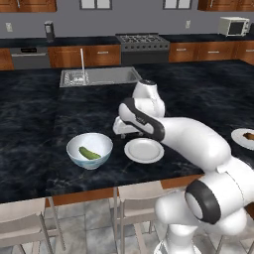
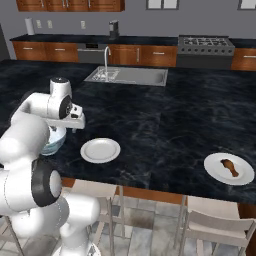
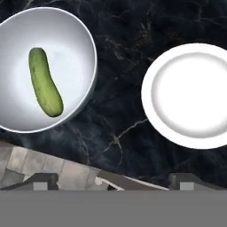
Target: Pick the chicken drumstick and cucumber from their plates and place them in the bowl. Then put the bowl in the fridge.
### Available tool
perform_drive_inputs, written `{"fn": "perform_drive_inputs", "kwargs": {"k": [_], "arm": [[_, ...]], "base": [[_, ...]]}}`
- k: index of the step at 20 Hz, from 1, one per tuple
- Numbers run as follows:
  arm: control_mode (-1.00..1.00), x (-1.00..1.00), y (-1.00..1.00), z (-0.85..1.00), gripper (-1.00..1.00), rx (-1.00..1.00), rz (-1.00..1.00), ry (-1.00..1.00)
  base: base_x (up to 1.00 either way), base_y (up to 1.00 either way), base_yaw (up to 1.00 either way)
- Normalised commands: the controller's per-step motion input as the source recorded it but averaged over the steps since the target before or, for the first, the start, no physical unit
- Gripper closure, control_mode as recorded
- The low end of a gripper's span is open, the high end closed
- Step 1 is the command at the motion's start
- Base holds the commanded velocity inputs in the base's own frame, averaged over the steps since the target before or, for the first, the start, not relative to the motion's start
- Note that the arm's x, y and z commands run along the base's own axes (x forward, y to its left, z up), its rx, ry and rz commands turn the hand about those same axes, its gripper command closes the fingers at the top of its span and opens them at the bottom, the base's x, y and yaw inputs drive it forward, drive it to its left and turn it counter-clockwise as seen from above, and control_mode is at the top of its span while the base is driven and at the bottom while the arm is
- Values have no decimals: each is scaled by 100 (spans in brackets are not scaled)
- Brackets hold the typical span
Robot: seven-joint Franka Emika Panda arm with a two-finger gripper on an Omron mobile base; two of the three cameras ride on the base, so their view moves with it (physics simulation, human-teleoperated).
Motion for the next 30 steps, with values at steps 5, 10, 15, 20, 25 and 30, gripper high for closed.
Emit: {"fn": "perform_drive_inputs", "kwargs": {"k": [5,10,15,20,25,30], "arm": [[-100,-30,-68,0,-100,-19,-13,0],[-100,-26,-69,-5,-100,-13,-19,-10],[-100,-9,-76,-7,-100,-6,-16,-9],[-100,0,-82,0,-100,-5,-3,0],[-100,-3,-86,-1,-100,-4,0,0],[-100,-1,-84,0,-100,-6,0,0]], "base": [[0,0,0],[0,0,0],[0,0,0],[0,0,0],[0,0,0],[0,0,0]]}}
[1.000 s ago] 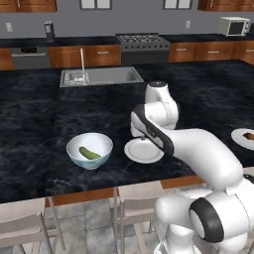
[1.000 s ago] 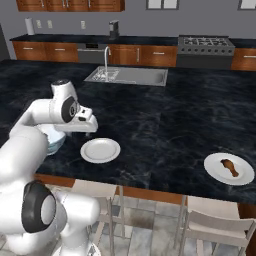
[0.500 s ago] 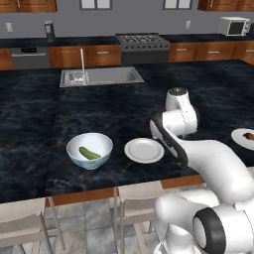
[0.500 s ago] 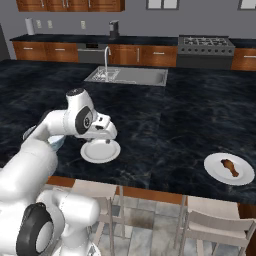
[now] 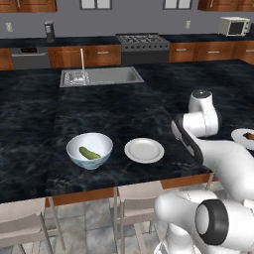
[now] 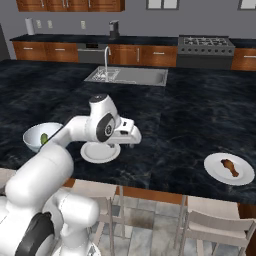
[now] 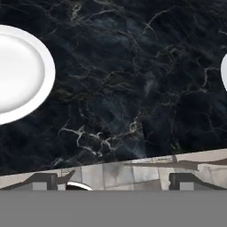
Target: Pick the chicken drumstick and cucumber from their plates and place them in the bowl. Then put the bowl in the fridge.
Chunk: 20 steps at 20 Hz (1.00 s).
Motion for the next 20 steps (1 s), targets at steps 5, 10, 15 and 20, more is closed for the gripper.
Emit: {"fn": "perform_drive_inputs", "kwargs": {"k": [5,10,15,20], "arm": [[-100,-4,-90,-3,-100,-4,2,-2],[-100,-4,-89,-5,-100,-1,1,0],[-100,-5,-86,-6,-100,-1,0,0],[-100,-2,-85,-6,-100,0,0,-1]], "base": [[0,0,0],[0,0,0],[0,0,0],[0,0,0]]}}
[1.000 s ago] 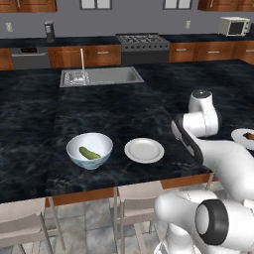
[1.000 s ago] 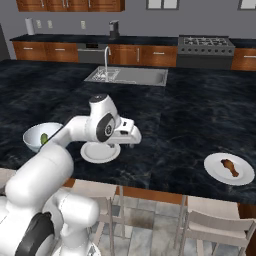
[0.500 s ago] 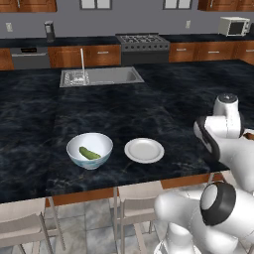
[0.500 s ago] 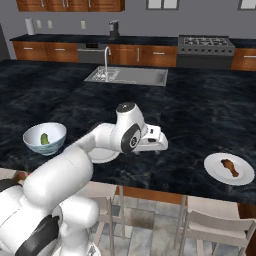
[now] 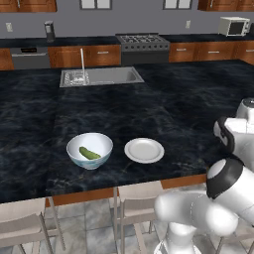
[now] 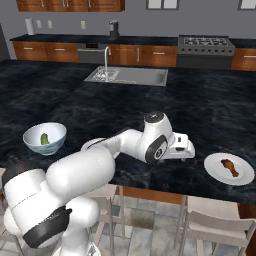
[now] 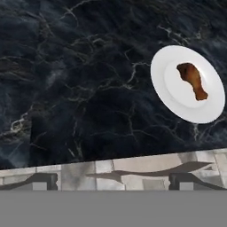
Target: Pick the chicken drumstick and cucumber from their plates and place them in the bowl. Then put the bowl in the fridge.
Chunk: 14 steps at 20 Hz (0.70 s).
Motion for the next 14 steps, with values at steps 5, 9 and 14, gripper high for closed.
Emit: {"fn": "perform_drive_inputs", "kwargs": {"k": [5,9,14], "arm": [[-100,0,-77,-1,-100,0,0,-2],[-100,0,-69,0,-100,0,0,0],[-100,10,-55,0,-100,0,2,0]], "base": [[0,0,0],[0,0,0],[0,0,0]]}}
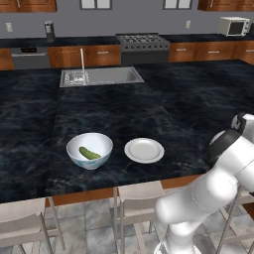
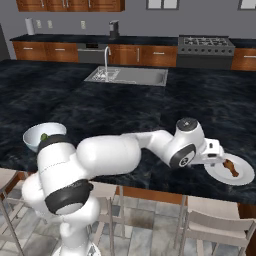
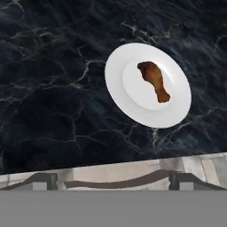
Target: Pick the chicken drumstick and cucumber from their plates and place them in the bowl. Then put the bowl in the fridge.
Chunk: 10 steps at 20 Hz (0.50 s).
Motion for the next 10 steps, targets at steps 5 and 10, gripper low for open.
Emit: {"fn": "perform_drive_inputs", "kwargs": {"k": [5,10], "arm": [[-100,20,-42,0,-100,0,9,0],[-100,23,-40,0,-100,0,9,-1]], "base": [[0,0,0],[0,0,0]]}}
